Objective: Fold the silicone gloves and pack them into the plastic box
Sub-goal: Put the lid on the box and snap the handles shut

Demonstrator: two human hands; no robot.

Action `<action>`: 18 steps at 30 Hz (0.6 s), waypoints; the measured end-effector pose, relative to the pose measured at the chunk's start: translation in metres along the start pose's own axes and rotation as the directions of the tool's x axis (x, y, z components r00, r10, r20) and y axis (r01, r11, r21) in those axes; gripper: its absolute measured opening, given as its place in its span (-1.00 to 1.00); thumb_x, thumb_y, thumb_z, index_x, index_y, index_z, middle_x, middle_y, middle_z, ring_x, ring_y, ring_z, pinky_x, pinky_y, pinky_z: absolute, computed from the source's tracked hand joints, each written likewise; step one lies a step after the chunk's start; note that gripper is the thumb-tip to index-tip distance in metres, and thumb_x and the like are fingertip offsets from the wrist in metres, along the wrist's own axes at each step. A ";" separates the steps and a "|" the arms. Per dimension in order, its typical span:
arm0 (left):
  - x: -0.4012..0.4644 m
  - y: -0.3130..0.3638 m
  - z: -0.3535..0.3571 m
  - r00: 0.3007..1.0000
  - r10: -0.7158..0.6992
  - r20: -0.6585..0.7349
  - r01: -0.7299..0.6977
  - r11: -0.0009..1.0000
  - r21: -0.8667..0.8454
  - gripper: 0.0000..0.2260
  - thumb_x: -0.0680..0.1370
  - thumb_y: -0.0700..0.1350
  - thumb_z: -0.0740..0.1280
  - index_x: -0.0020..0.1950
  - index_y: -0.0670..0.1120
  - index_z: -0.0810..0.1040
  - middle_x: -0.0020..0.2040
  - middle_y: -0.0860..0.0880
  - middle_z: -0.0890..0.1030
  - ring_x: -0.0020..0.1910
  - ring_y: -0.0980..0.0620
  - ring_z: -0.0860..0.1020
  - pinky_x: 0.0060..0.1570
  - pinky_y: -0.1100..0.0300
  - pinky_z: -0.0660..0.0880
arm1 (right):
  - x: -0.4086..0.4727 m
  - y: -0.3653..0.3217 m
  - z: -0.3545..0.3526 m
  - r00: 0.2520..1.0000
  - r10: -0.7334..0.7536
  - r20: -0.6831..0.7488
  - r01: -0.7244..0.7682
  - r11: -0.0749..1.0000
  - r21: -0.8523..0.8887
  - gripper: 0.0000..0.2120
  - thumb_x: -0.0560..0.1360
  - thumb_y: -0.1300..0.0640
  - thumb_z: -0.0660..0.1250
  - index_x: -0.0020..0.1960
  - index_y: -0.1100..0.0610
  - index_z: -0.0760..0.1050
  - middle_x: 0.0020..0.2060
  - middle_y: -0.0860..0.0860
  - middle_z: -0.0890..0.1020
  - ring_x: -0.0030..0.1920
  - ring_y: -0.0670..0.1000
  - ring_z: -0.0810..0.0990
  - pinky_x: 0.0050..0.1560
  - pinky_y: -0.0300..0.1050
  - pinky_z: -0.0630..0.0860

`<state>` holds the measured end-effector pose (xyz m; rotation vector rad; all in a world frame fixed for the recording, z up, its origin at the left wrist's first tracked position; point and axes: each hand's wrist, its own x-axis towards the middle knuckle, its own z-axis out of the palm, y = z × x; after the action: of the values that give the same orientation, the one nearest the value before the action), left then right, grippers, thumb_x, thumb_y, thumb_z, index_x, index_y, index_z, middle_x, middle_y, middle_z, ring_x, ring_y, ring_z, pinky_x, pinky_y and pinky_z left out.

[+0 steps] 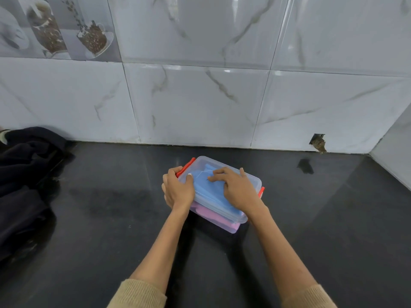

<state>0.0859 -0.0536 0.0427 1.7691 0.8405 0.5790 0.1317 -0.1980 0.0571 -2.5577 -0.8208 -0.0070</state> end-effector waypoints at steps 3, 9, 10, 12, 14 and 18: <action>-0.010 -0.003 -0.003 0.996 -0.011 -0.083 0.014 0.999 0.034 -0.74 0.53 -0.08 0.31 0.21 0.00 0.45 0.22 -0.02 0.45 0.21 -0.06 0.44 0.27 -0.08 0.38 | -0.001 0.003 -0.009 0.996 -0.073 -0.054 0.076 0.995 0.062 -0.58 0.45 0.44 0.10 -0.16 0.07 0.65 0.27 -0.10 0.51 0.29 -0.01 0.48 0.53 0.13 -0.03; -0.021 -0.003 -0.004 0.989 -0.020 -0.146 0.027 0.999 0.044 -0.75 0.54 -0.08 0.31 0.20 -0.03 0.43 0.21 -0.04 0.46 0.18 -0.06 0.44 0.24 0.01 0.30 | -0.005 0.010 -0.013 0.944 0.003 -0.329 -0.001 1.000 0.005 -0.63 0.47 0.40 0.15 -0.28 0.11 0.63 0.11 -0.06 0.62 0.06 -0.01 0.60 0.51 0.05 0.12; -0.022 -0.003 -0.005 0.989 -0.019 -0.148 0.027 0.998 0.051 -0.75 0.54 -0.08 0.31 0.20 -0.04 0.43 0.21 -0.05 0.47 0.18 -0.06 0.45 0.23 0.00 0.30 | -0.005 0.010 -0.016 0.934 0.044 -0.355 -0.034 0.999 0.034 -0.64 0.49 0.38 0.15 -0.25 0.10 0.64 0.09 -0.06 0.62 0.00 -0.01 0.61 0.51 0.03 0.12; -0.025 -0.002 -0.007 0.989 -0.016 -0.147 0.026 0.997 0.071 -0.75 0.54 -0.07 0.32 0.19 -0.05 0.42 0.20 -0.07 0.47 0.17 -0.07 0.45 0.23 0.00 0.30 | -0.004 0.009 -0.022 0.935 0.097 -0.341 -0.086 0.995 0.047 -0.65 0.52 0.34 0.13 -0.15 0.08 0.65 0.13 -0.07 0.59 0.03 0.00 0.59 0.51 0.02 0.09; -0.028 -0.003 -0.010 0.990 -0.012 -0.138 0.025 0.996 0.089 -0.76 0.53 -0.08 0.32 0.17 -0.06 0.42 0.19 -0.07 0.47 0.16 -0.08 0.46 0.23 -0.01 0.30 | -0.007 0.004 -0.023 0.970 0.056 -0.238 -0.075 0.995 -0.071 -0.64 0.55 0.28 0.11 0.07 -0.01 0.62 0.28 -0.07 0.49 0.28 0.01 0.48 0.52 0.10 0.00; -0.034 -0.002 -0.016 0.991 -0.048 -0.125 0.056 0.997 0.059 -0.76 0.51 -0.09 0.32 0.15 -0.06 0.41 0.19 -0.07 0.46 0.16 -0.08 0.46 0.25 -0.01 0.29 | -0.020 -0.012 -0.005 0.998 -0.065 -0.002 0.063 0.977 -0.202 -0.56 0.59 0.17 0.06 0.32 -0.25 0.42 0.50 -0.11 0.17 0.55 0.07 -0.10 0.47 0.26 -0.26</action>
<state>0.0524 -0.0697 0.0463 1.7763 0.9967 0.6392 0.1094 -0.2026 0.0639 -2.7165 -0.9426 -0.1275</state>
